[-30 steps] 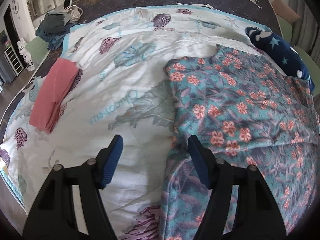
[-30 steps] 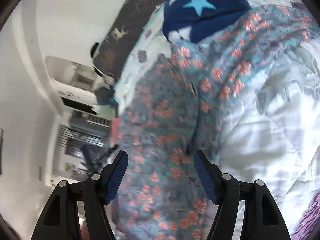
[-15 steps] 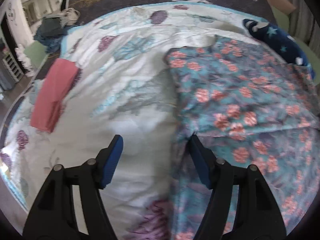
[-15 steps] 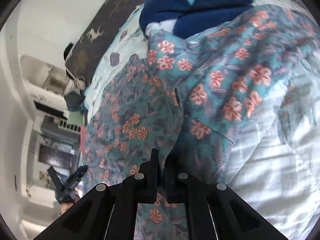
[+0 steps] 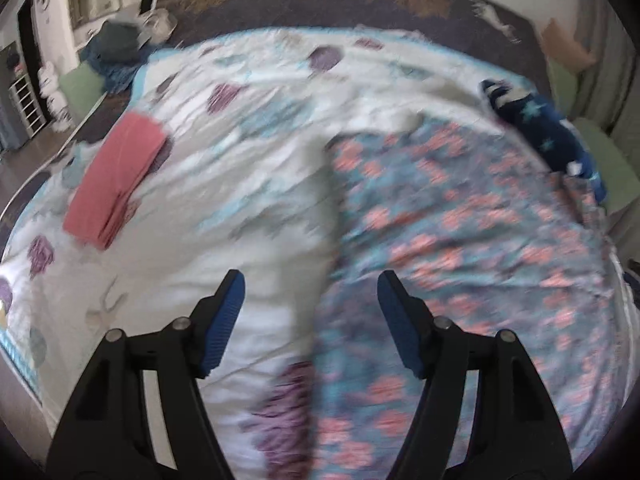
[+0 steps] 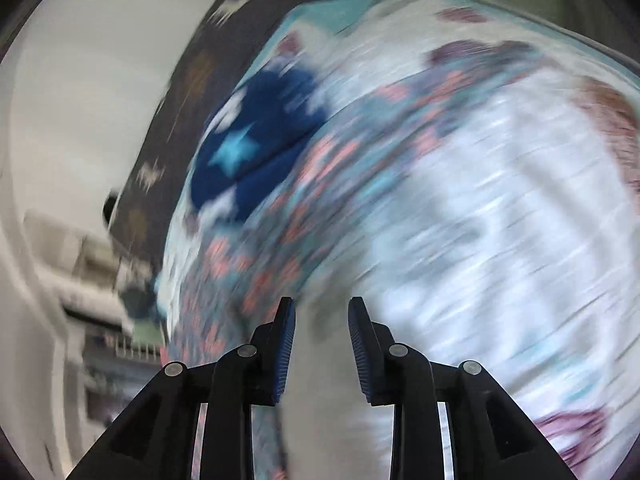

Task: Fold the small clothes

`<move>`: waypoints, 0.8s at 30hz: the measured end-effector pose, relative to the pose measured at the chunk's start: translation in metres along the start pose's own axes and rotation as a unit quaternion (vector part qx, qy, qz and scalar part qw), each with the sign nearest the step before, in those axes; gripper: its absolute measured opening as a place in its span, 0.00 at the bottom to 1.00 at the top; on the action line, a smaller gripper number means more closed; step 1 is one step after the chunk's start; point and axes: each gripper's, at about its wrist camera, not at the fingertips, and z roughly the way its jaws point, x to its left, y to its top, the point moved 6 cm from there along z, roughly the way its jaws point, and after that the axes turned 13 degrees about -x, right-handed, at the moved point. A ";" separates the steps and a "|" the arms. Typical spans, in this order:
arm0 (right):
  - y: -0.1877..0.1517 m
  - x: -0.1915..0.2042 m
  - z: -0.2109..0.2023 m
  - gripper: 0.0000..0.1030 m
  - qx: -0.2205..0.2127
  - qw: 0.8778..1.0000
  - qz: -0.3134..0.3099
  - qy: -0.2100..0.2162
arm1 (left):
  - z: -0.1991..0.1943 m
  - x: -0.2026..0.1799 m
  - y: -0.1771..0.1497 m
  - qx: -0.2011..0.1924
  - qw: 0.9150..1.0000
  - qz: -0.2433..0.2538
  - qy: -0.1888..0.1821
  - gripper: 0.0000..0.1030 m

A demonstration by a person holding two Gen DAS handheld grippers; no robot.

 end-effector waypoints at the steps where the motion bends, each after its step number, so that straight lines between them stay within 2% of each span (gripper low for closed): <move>1: 0.012 -0.014 -0.003 0.28 -0.013 1.000 0.027 -0.004 | -0.004 -0.014 0.007 -0.010 1.000 0.010 -0.012 0.68; 5: 0.049 -0.058 -0.010 0.37 -0.050 0.993 0.107 -0.003 | -0.007 -0.063 0.019 -0.022 0.997 0.045 -0.051 0.68; 10: 0.088 -0.091 0.002 0.44 -0.092 0.982 0.162 -0.027 | -0.002 -0.120 0.022 -0.022 0.992 0.069 -0.105 0.68; 13: 0.106 -0.112 0.014 0.48 -0.101 0.976 0.192 -0.038 | 0.006 -0.148 0.018 -0.012 0.989 0.085 -0.121 0.68; 17: 0.125 -0.133 0.039 0.52 -0.110 0.966 0.233 -0.037 | 0.014 -0.161 0.012 0.000 0.988 0.092 -0.127 0.68; 22: 0.147 -0.146 0.063 0.52 -0.131 0.958 0.251 -0.038 | 0.026 -0.161 0.011 0.011 0.989 0.079 -0.124 0.68; 23: 0.150 -0.145 0.065 0.32 -0.134 0.959 0.246 -0.039 | 0.029 -0.160 0.011 0.013 0.990 0.073 -0.123 0.68; 24: 0.154 -0.143 0.069 0.06 -0.133 0.962 0.234 -0.040 | 0.030 -0.159 0.012 0.013 0.990 0.069 -0.123 0.68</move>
